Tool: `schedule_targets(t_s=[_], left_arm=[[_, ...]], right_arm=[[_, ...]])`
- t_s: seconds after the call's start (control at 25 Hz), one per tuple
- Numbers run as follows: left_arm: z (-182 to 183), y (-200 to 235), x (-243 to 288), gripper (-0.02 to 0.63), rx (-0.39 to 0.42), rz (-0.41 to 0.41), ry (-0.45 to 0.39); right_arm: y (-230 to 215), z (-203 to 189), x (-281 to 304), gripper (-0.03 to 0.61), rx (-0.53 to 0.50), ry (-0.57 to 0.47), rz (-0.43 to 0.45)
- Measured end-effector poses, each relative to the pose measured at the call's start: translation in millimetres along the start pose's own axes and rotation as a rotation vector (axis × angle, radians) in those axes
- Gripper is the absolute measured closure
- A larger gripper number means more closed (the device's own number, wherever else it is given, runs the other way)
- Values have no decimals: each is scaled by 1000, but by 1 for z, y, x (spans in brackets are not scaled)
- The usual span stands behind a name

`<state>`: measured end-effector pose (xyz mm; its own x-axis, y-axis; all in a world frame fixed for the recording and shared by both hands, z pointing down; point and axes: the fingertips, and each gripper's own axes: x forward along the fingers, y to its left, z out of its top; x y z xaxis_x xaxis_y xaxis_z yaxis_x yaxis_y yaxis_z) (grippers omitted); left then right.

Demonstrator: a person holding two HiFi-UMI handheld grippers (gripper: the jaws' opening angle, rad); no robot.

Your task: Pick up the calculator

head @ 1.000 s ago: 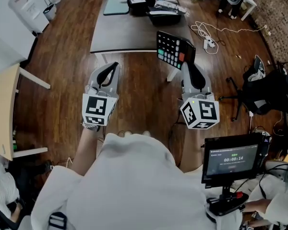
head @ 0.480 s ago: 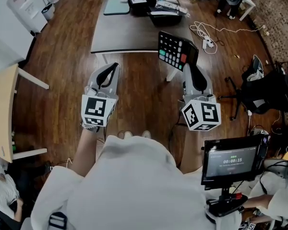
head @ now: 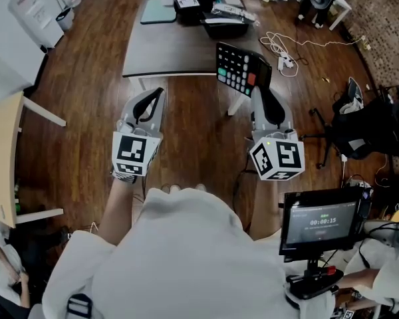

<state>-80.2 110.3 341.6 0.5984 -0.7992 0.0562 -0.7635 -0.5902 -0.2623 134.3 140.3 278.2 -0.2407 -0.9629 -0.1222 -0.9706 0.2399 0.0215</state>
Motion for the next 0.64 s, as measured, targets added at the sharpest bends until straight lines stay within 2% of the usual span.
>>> schedule_targets(t_s=[0.64], left_arm=[[-5,6,4,607,2,10,8]], right_arm=[[-2,-2,9,528,9,-5,10]])
